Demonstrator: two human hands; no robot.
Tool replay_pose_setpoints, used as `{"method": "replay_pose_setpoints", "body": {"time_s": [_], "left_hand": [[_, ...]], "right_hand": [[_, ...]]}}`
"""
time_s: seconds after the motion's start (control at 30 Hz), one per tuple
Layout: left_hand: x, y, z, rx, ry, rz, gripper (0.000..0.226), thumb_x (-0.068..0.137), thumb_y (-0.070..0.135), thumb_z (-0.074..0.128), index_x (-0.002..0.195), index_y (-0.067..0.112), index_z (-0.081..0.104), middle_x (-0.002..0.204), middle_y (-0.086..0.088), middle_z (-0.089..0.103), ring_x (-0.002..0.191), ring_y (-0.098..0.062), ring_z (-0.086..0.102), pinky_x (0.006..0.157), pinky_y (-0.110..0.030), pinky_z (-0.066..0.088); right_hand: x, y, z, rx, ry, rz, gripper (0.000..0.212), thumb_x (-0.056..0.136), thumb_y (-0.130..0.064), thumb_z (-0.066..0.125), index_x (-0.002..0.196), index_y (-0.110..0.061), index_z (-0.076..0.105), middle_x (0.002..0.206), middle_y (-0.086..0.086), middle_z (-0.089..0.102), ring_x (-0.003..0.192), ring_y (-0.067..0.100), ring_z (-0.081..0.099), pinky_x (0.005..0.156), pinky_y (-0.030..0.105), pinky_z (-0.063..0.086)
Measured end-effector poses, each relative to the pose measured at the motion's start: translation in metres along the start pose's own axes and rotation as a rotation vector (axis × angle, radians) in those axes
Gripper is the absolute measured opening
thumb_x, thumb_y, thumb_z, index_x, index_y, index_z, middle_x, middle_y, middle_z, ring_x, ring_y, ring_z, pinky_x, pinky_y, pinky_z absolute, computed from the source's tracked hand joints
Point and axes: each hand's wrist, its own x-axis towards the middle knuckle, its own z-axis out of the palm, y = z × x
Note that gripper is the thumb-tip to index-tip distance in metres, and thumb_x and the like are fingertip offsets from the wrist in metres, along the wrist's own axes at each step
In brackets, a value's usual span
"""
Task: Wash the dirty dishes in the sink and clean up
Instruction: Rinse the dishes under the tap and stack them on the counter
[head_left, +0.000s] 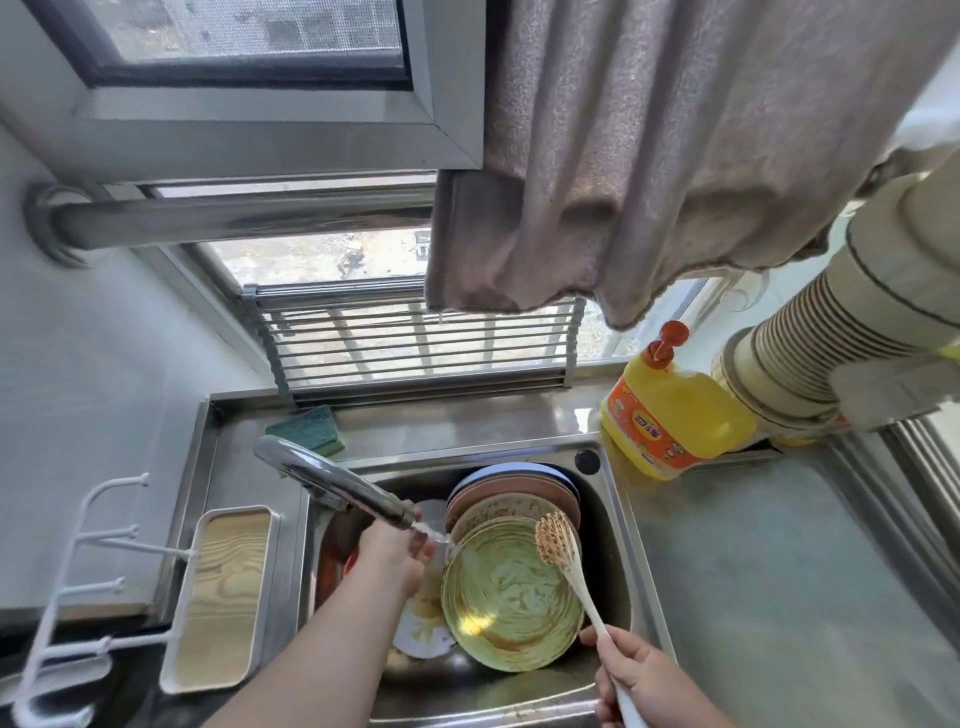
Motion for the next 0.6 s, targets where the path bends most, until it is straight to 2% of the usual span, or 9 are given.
{"method": "replay_pose_setpoints", "body": {"time_s": [0.07, 0.17, 0.23, 0.3, 0.4, 0.5, 0.6], "left_hand": [[-0.005, -0.019, 0.006, 0.042, -0.193, -0.069, 0.034, 0.107, 0.043, 0.055, 0.091, 0.015, 0.066, 0.078, -0.002, 0.061, 0.07, -0.018, 0.054, 0.068, -0.032, 0.046], [-0.01, -0.041, 0.01, 0.04, -0.287, -0.163, 0.035, 0.105, 0.039, 0.058, 0.091, 0.009, 0.069, 0.081, -0.005, 0.06, 0.076, -0.018, 0.054, 0.071, -0.032, 0.049], [-0.009, -0.049, 0.009, -0.042, -0.299, -0.221, 0.031, 0.104, 0.034, 0.06, 0.095, 0.006, 0.068, 0.076, -0.003, 0.06, 0.067, -0.011, 0.054, 0.058, -0.023, 0.05], [-0.009, -0.047, 0.009, -0.131, -0.288, -0.253, 0.028, 0.1, 0.035, 0.065, 0.091, 0.009, 0.065, 0.062, 0.004, 0.057, 0.046, -0.002, 0.05, 0.037, -0.013, 0.04], [-0.012, -0.038, 0.006, -0.136, -0.251, -0.231, 0.041, 0.089, 0.05, 0.075, 0.073, 0.015, 0.058, 0.049, 0.01, 0.046, 0.03, 0.0, 0.036, 0.027, -0.012, 0.023], [-0.012, -0.032, 0.003, 0.137, -0.304, -0.157, 0.062, 0.09, 0.07, 0.06, 0.055, 0.022, 0.042, 0.052, 0.007, 0.03, 0.038, -0.006, 0.021, 0.034, -0.019, 0.012], [-0.012, -0.029, 0.006, 0.41, -0.383, -0.062, 0.061, 0.101, 0.069, 0.041, 0.059, 0.023, 0.041, 0.059, 0.006, 0.027, 0.049, -0.01, 0.015, 0.041, -0.023, 0.011]], "right_hand": [[-0.002, 0.0, -0.001, 0.008, 0.005, 0.007, 0.022, 0.107, -0.012, 0.054, 0.115, 0.001, 0.07, 0.064, 0.022, 0.053, 0.051, 0.03, 0.055, 0.052, 0.035, 0.05], [-0.003, -0.002, -0.002, 0.009, 0.008, 0.016, 0.022, 0.107, -0.015, 0.055, 0.116, -0.001, 0.069, 0.065, 0.021, 0.053, 0.051, 0.029, 0.055, 0.051, 0.035, 0.05], [-0.005, -0.005, -0.001, 0.015, 0.006, 0.012, 0.022, 0.107, -0.016, 0.055, 0.117, -0.001, 0.068, 0.065, 0.02, 0.052, 0.052, 0.029, 0.054, 0.049, 0.035, 0.05], [-0.008, -0.008, 0.001, 0.02, 0.003, 0.012, 0.022, 0.107, -0.016, 0.055, 0.117, -0.002, 0.068, 0.065, 0.02, 0.052, 0.053, 0.029, 0.055, 0.048, 0.035, 0.05], [-0.011, -0.012, 0.003, 0.044, -0.012, 0.015, 0.021, 0.107, -0.015, 0.054, 0.117, -0.002, 0.067, 0.066, 0.02, 0.051, 0.053, 0.03, 0.056, 0.047, 0.035, 0.05], [-0.013, -0.013, 0.006, 0.06, -0.025, 0.027, 0.022, 0.107, -0.015, 0.054, 0.119, -0.002, 0.066, 0.065, 0.02, 0.051, 0.054, 0.03, 0.056, 0.049, 0.035, 0.049], [-0.014, -0.013, 0.007, 0.072, -0.021, 0.024, 0.022, 0.107, -0.014, 0.054, 0.119, -0.001, 0.065, 0.063, 0.019, 0.049, 0.051, 0.029, 0.055, 0.046, 0.034, 0.049]]}}
